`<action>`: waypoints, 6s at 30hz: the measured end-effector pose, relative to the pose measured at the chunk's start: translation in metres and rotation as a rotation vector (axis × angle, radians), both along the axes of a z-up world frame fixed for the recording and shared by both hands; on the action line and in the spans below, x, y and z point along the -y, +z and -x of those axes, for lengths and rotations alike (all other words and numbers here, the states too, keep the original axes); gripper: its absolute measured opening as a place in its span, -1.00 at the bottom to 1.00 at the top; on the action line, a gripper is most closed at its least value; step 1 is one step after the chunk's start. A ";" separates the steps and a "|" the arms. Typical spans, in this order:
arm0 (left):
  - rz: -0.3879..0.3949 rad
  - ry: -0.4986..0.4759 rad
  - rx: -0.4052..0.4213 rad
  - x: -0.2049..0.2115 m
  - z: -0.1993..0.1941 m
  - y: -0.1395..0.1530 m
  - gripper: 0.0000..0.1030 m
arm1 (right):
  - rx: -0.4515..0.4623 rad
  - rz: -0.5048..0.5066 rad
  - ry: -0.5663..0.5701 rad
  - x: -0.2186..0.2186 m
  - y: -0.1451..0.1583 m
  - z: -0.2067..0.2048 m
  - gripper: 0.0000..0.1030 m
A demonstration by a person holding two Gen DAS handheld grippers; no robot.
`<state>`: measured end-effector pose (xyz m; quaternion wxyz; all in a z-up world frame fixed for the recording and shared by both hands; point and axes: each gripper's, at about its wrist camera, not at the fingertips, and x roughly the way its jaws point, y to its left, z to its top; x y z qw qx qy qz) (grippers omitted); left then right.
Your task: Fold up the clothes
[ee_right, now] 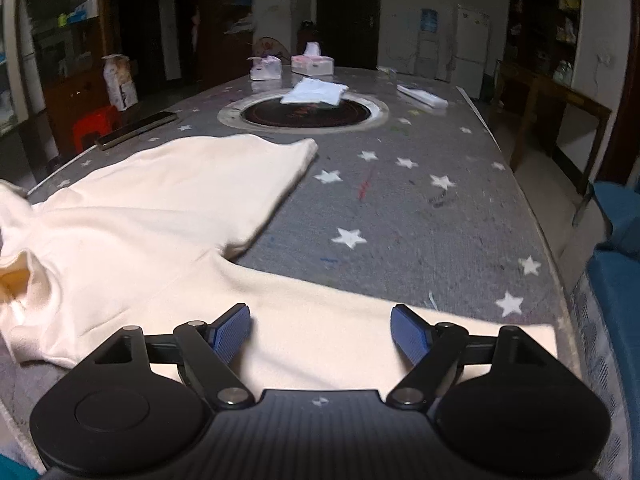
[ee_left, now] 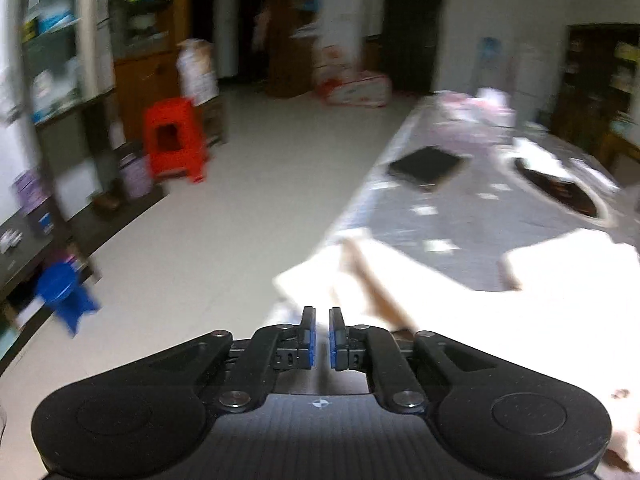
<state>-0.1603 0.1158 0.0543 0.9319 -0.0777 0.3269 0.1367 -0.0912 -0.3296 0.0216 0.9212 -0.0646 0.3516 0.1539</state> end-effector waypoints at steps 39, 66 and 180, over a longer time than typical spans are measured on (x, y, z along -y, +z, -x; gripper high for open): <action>0.098 -0.926 -0.044 0.127 0.040 -0.017 -0.94 | -0.143 0.048 0.731 -0.108 0.022 0.080 -0.92; 0.214 -0.853 -0.064 0.151 -0.032 -0.034 -0.82 | -0.103 -0.097 0.453 -0.069 0.023 0.022 -0.32; 0.078 -0.025 0.040 -0.023 -0.011 0.005 0.21 | 0.015 -0.028 0.336 -0.118 -0.019 -0.013 1.00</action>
